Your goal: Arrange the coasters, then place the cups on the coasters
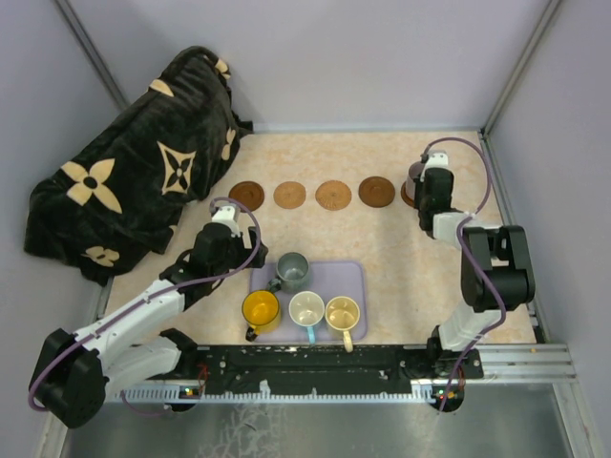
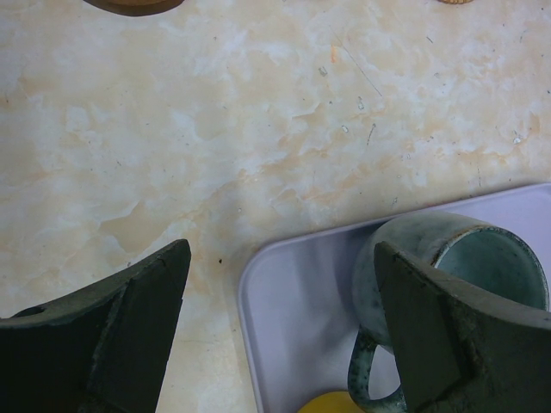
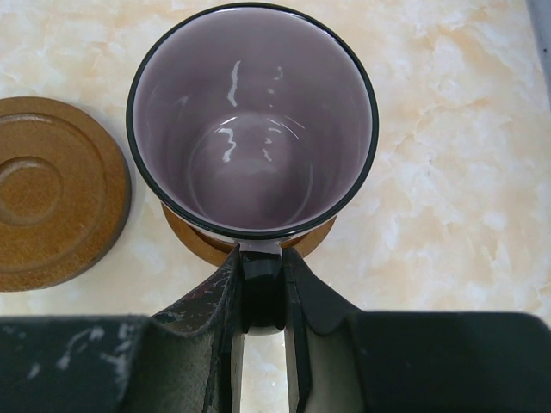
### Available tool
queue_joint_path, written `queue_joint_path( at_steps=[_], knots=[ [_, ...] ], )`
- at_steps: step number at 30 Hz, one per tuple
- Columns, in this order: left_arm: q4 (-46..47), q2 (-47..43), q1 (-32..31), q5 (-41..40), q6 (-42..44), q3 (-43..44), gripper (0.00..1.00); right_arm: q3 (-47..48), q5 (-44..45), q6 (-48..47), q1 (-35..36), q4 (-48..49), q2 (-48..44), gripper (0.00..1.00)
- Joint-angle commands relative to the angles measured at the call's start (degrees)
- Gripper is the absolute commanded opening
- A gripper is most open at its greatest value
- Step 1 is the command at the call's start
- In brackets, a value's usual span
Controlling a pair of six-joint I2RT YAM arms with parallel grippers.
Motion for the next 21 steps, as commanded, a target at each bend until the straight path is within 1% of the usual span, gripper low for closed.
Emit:
queue_joint_path(
  at_steps=[1, 21],
  knots=[
    [1.03, -0.42, -0.43, -0.86, 0.74, 1.13, 0.94, 3.65, 0.65, 0.0, -0.42, 8.36, -0.55, 0.0],
    [0.6, -1.0, -0.43, -0.97, 0.86, 0.9, 0.93, 1.1, 2.04, 1.98, -0.69, 8.08, -0.53, 0.0]
  ],
)
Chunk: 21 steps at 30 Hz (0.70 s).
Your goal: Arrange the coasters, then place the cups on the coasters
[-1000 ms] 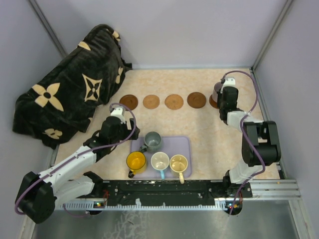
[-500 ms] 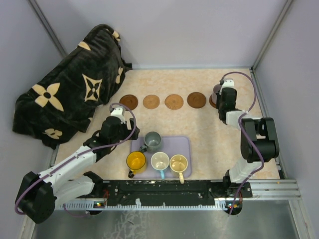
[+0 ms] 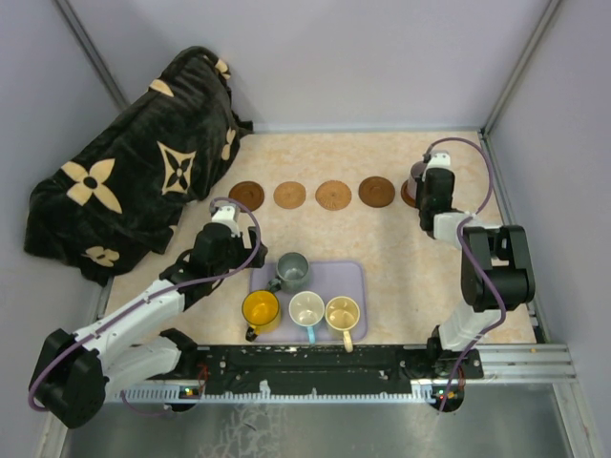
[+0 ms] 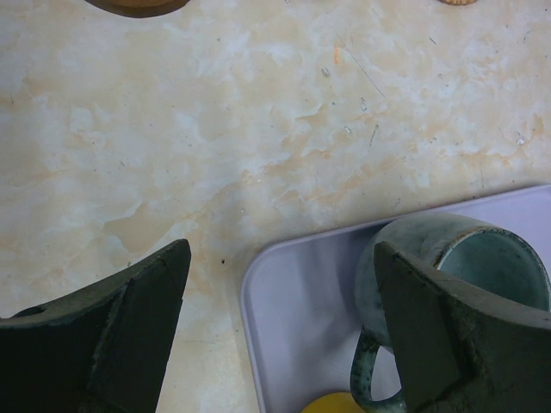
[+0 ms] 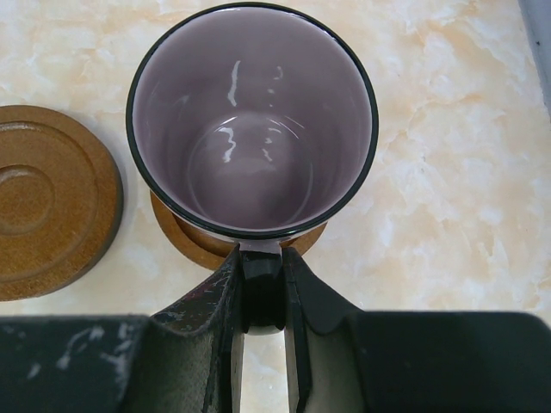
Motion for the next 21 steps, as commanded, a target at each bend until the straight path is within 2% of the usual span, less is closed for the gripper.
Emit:
queue_joint_path(
  at_steps=[1, 8, 16, 21],
  knots=[
    [0.59, -1.17, -0.43, -0.62, 0.72, 0.87, 0.93, 1.21, 1.4, 1.3, -0.34, 7.17, -1.24, 0.0],
    [0.2, -1.92, -0.43, -1.06, 0.67, 0.58, 0.93, 0.61, 0.6, 3.21, -0.33, 6.66, -1.23, 0.1],
    [-0.05, -2.1, -0.43, -1.12, 0.66, 0.52, 0.93, 0.05, 0.94, 3.9, -0.36, 6.49, -1.2, 0.32],
    [-0.11, -2.37, -0.43, -1.19, 0.64, 0.35, 0.93, -0.23, 1.35, 3.78, -0.38, 6.39, -1.2, 0.37]
  ],
)
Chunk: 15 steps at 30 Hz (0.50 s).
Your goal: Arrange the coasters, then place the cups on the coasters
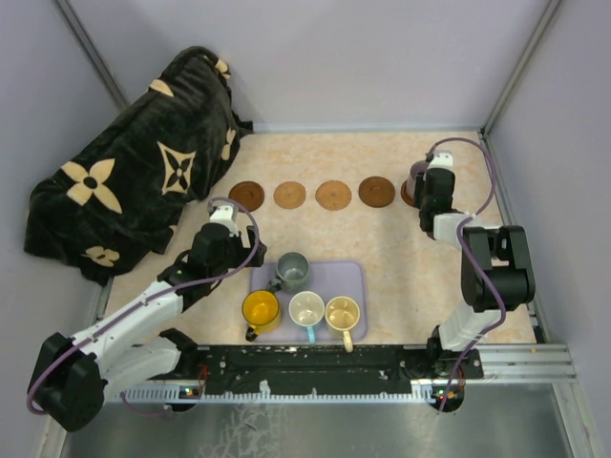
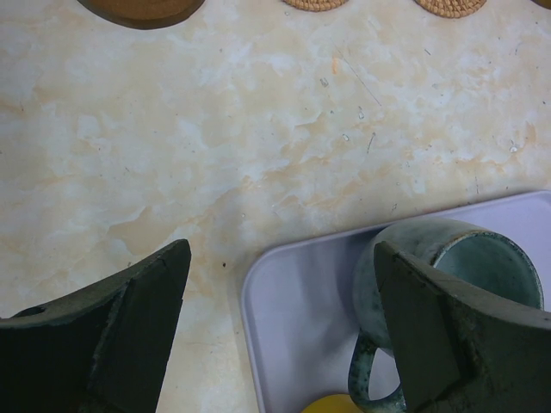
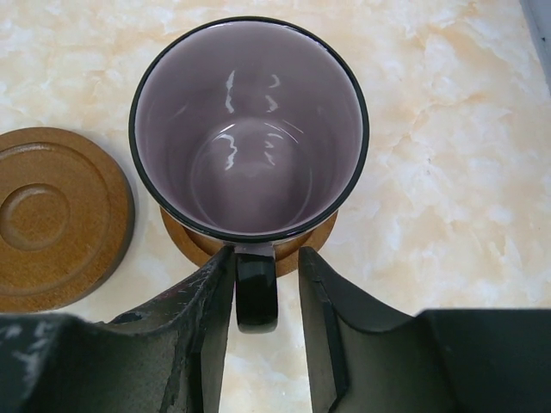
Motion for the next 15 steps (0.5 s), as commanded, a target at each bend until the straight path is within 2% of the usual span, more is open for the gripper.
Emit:
queue_joint_path(
  at_steps=[1, 10, 15],
  knots=[
    [-0.09, -1.21, -0.43, -0.69, 0.62, 0.35, 0.93, 0.2, 1.41, 0.58, -0.34, 4.54, -1.22, 0.37],
    [-0.17, -1.54, -0.43, -0.54, 0.37, 0.17, 0.93, -2.04, 2.25, 3.28, -0.34, 2.27, -4.96, 0.39],
    [-0.16, -1.91, -0.43, -0.21, 0.18, -0.16, 0.93, -6.55, 3.2, 8.19, -0.29, -0.56, -13.46, 0.41]
  ],
)
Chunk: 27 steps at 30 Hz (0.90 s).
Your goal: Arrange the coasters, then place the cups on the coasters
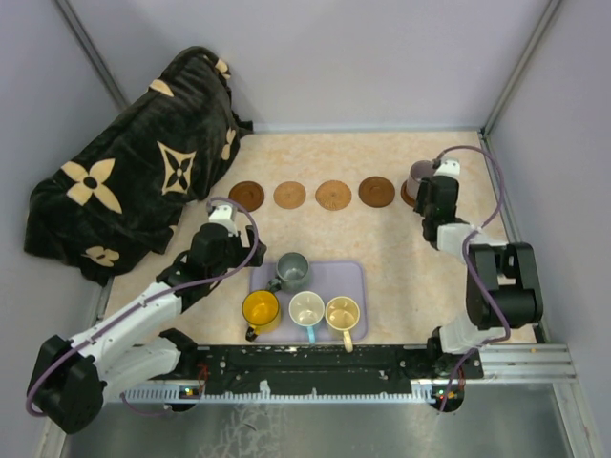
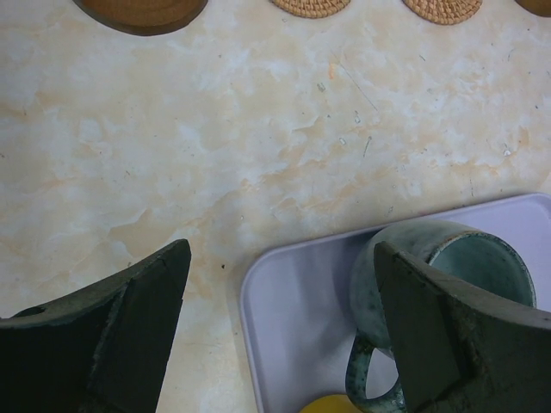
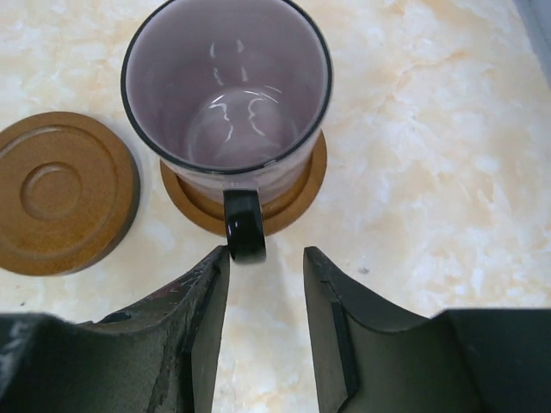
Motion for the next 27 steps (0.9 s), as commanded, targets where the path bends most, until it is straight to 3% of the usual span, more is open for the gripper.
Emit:
queue_joint_path(
  at_steps=[1, 4, 11, 22, 27],
  knots=[
    [-0.06, -1.28, -0.43, -0.06, 0.22, -0.18, 0.93, -3.14, 2.71, 5.65, -0.3, -0.79, -10.39, 0.42],
    [-0.1, -1.65, -0.43, 0.19, 0.14, -0.35, 0.94, -5.44, 3.89, 8.32, -0.24, -5.43, -17.35, 0.52],
    [-0.27, -2.97, -0.43, 0.74, -0.08, -0.54, 0.94, -4.92, 3.87, 13.95, 2.77, -24.0, -33.73, 0.6],
    [-1.55, -4.07, -0.43, 2.0, -0.55, 0.47, 0.96, -0.19, 6.42, 25.26, 23.61, -56.13, -50.94, 0.62],
    [-0.71, -3.25, -0.52, 2.86, -0.95, 0.52, 0.96, 1.34, 4.31, 30.52, 29.96, -65.29, -55.86, 0.62]
  ],
)
